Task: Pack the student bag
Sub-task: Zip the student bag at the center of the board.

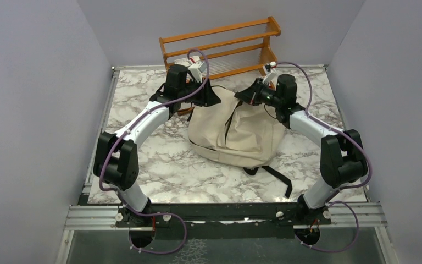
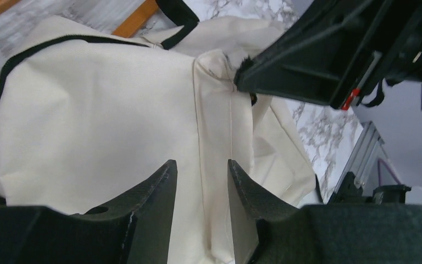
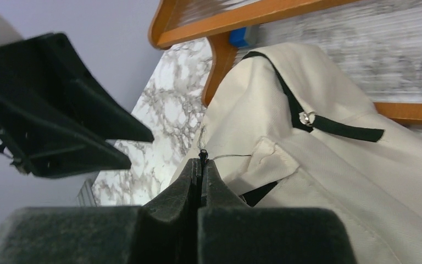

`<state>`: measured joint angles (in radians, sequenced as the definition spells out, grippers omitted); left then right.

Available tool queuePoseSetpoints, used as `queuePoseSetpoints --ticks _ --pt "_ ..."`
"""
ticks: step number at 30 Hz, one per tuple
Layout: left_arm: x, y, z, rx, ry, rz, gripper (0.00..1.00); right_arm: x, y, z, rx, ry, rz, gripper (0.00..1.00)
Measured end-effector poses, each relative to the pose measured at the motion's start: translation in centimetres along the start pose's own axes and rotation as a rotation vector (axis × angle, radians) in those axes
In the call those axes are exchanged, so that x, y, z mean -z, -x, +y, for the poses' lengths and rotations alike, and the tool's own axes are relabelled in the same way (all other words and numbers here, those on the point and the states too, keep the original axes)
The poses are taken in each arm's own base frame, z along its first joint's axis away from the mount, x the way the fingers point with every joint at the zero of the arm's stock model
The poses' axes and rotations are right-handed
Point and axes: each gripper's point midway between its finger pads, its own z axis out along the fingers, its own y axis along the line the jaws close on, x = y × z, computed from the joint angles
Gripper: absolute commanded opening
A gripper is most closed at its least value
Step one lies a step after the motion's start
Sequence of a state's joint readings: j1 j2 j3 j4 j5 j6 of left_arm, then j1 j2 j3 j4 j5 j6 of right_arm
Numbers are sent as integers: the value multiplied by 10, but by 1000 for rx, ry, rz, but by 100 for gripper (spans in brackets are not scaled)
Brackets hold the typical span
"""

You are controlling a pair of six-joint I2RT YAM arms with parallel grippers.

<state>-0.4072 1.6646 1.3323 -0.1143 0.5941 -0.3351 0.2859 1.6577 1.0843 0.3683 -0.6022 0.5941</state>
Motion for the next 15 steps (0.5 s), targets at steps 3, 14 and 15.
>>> queuePoseSetpoints --ticks 3,14,15 --pt "-1 8 2 41 -2 -30 43 3 -9 7 19 64 14 1" --pt "-37 10 15 181 -15 -33 54 11 -27 33 145 254 52 1" --pt "-41 10 14 186 -19 -28 55 11 -28 35 158 269 57 1"
